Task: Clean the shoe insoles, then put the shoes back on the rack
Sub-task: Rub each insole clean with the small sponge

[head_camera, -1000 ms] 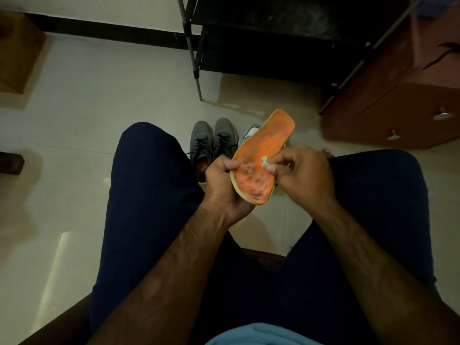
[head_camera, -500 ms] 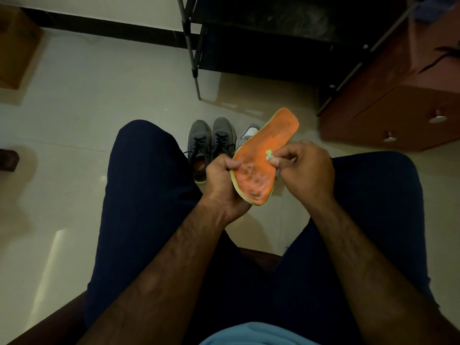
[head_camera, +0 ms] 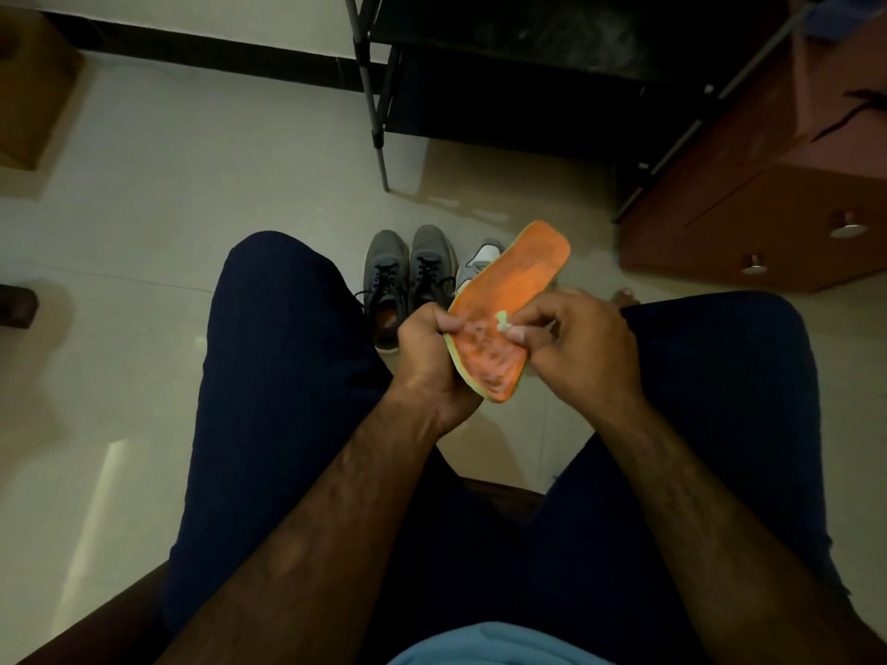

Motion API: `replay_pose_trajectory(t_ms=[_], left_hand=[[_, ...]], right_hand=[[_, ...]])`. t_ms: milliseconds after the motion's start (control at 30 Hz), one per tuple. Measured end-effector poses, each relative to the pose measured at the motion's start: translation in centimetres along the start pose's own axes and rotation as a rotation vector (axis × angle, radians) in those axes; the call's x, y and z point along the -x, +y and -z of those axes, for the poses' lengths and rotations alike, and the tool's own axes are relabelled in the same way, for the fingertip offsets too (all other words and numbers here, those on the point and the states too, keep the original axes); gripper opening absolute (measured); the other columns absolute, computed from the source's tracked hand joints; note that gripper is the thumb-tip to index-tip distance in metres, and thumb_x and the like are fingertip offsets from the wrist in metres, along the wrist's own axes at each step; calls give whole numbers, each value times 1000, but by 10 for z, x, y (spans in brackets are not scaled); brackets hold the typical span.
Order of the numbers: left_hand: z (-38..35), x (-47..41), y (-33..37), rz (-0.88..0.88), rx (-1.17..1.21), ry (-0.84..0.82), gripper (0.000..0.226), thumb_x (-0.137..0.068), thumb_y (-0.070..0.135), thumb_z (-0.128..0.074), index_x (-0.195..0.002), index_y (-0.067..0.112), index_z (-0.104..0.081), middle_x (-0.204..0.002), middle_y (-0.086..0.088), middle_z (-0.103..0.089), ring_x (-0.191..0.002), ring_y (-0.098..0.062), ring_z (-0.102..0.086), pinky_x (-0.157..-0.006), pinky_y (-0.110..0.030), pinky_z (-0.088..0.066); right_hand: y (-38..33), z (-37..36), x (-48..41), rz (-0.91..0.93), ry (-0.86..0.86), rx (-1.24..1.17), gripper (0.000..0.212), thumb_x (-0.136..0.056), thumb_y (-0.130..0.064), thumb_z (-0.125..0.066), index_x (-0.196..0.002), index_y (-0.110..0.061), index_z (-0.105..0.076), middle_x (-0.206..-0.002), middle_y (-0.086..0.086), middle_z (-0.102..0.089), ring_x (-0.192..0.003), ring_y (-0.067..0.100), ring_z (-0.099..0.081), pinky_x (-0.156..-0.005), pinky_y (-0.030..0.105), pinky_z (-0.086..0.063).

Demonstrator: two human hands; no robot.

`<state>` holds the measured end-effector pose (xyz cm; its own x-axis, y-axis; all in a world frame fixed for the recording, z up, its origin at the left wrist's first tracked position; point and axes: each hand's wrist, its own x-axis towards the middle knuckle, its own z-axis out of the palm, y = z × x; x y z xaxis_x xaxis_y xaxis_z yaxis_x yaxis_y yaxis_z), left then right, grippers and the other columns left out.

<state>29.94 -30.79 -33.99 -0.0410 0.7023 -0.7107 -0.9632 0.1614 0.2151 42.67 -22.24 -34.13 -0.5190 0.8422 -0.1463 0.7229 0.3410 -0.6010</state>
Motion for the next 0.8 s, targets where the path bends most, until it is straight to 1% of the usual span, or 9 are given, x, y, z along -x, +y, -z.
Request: replay_pose_trajectory(t_ms=[100,200,300,400,467,500,600,667,800], left_hand=[[-2,-2,-2,-18,15,5,76,-73,18,-37,-142,-10,-49,-141,-31,-56,-123,-44,-55,-117,-52,-37],[-2,1,2,2,9,-28,75,-75,21,-37,-142,-11,-49,-128,-26,-58,-117,-41,-56,-115,-48,-37],[-4,4,4,56,-4,-78,72,-85,29,-40,-146,-9,-45,-124,-26,-59,-109,-39,-61,-101,-47,-47],[-5,4,3,104,-30,-86,62,-95,33,-37,-145,1,-51,-130,-23,-65,-105,-41,-66,-79,-54,-59],[-5,3,2,117,-51,-76,58,-95,35,-38,-141,4,-56,-132,-22,-66,-109,-42,-65,-76,-56,-59],[-4,3,2,117,-48,-75,56,-95,36,-39,-137,5,-59,-127,-21,-68,-105,-41,-66,-74,-54,-59],[-2,4,5,140,-21,-125,51,-97,40,-37,-125,5,-62,-109,-20,-72,-85,-36,-71,-65,-47,-57],[-2,5,5,161,-33,-125,53,-98,44,-38,-123,5,-63,-107,-20,-72,-81,-35,-72,-62,-44,-57],[-2,4,4,148,-90,-114,53,-98,47,-40,-121,9,-67,-106,-17,-72,-80,-33,-69,-57,-40,-56]], right_hand=[[6,4,-15,-77,121,-3,8,-85,-36,-81,-87,-30,-77,-90,-13,-65,-85,10,-64,-73,32,-50],[-3,-5,-12,34,43,-93,6,-85,-27,-82,-89,-30,-78,-90,-11,-67,-83,10,-64,-75,38,-55],[-6,-9,5,99,-73,-120,5,-84,-30,-82,-86,-32,-78,-84,-12,-63,-76,9,-62,-69,42,-55],[2,1,-6,-8,22,-133,6,-85,-34,-82,-85,-33,-76,-87,-15,-64,-81,9,-66,-70,44,-59],[1,7,-15,-27,106,-96,5,-85,-31,-82,-85,-32,-77,-90,-15,-67,-86,8,-65,-79,42,-57],[-2,7,-17,-8,111,-92,5,-85,-28,-81,-86,-32,-78,-92,-15,-68,-88,9,-65,-82,41,-56],[-17,1,-9,94,-10,-131,8,-85,-24,-81,-87,-31,-79,-94,-17,-66,-90,7,-64,-83,36,-54],[-17,3,-6,122,-52,-145,6,-85,-27,-82,-86,-32,-79,-91,-19,-66,-88,4,-64,-81,35,-54],[-11,14,-18,27,73,-97,4,-84,-32,-82,-87,-31,-79,-93,-18,-66,-88,8,-64,-82,41,-55]])
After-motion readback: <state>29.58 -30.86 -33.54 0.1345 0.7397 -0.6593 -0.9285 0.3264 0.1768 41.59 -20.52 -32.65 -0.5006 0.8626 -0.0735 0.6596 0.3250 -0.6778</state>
